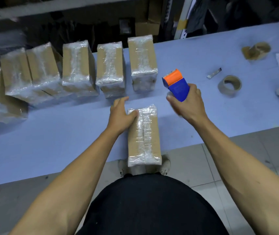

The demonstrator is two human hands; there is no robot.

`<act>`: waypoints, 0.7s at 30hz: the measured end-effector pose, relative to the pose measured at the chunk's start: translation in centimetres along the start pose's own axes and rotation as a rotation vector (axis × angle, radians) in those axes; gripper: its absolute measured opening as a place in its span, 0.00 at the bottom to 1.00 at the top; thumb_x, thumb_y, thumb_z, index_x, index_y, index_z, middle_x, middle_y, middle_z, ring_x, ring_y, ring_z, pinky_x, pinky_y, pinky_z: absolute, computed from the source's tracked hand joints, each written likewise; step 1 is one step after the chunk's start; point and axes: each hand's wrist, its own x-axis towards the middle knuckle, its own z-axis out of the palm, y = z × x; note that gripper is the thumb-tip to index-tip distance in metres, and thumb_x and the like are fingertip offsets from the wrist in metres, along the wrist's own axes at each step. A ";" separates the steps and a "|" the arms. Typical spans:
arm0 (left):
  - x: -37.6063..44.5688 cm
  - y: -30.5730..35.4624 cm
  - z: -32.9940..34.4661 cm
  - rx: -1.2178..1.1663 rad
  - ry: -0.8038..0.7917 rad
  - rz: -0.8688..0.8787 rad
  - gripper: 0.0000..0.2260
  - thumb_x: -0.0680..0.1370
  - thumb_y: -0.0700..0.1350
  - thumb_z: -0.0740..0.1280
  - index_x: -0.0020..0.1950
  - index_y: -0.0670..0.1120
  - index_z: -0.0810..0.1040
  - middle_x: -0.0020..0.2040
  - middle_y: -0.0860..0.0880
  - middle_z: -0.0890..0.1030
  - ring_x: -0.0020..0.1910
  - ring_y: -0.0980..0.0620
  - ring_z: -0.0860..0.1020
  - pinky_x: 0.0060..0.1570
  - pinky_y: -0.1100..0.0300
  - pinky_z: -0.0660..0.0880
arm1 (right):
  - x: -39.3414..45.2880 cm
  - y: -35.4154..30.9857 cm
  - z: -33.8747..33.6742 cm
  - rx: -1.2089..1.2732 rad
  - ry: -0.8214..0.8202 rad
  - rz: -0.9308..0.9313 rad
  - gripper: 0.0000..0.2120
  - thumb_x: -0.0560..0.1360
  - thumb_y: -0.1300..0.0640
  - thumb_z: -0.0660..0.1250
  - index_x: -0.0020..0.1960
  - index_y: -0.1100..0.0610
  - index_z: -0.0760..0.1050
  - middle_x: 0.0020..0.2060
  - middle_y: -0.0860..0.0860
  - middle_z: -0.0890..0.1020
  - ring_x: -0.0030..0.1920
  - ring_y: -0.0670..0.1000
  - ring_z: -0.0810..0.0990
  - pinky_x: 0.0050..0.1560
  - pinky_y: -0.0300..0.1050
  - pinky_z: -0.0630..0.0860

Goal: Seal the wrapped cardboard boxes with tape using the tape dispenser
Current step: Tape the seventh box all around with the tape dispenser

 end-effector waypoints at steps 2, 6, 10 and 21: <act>0.5 2.2 -0.6 -0.052 0.097 0.090 0.18 0.79 0.48 0.70 0.68 0.46 0.75 0.67 0.47 0.75 0.67 0.49 0.73 0.65 0.58 0.69 | 0.0 -0.9 -1.0 -0.100 -0.014 -0.122 0.30 0.66 0.42 0.74 0.61 0.53 0.68 0.54 0.50 0.74 0.49 0.50 0.74 0.43 0.45 0.71; 2.2 8.0 -2.3 -0.540 -0.036 -0.063 0.12 0.82 0.55 0.64 0.48 0.49 0.81 0.46 0.53 0.84 0.47 0.53 0.82 0.48 0.57 0.76 | 0.4 -3.2 -2.5 -0.202 0.017 -0.362 0.21 0.69 0.44 0.73 0.56 0.51 0.69 0.47 0.47 0.76 0.43 0.51 0.75 0.38 0.45 0.68; 2.3 9.9 -4.2 -0.742 -0.200 -0.070 0.12 0.81 0.55 0.67 0.43 0.49 0.81 0.37 0.52 0.84 0.39 0.54 0.84 0.45 0.55 0.79 | 0.5 -4.9 -3.1 -0.248 -0.038 -0.553 0.22 0.68 0.44 0.74 0.55 0.51 0.70 0.46 0.46 0.75 0.43 0.50 0.73 0.39 0.45 0.71; 2.4 7.6 -4.0 -0.416 0.090 0.075 0.10 0.81 0.39 0.66 0.42 0.40 0.84 0.36 0.46 0.82 0.33 0.53 0.79 0.36 0.58 0.79 | 0.5 -5.3 -2.3 -0.276 -0.121 -0.660 0.23 0.68 0.45 0.74 0.59 0.51 0.72 0.46 0.46 0.75 0.42 0.49 0.72 0.41 0.43 0.67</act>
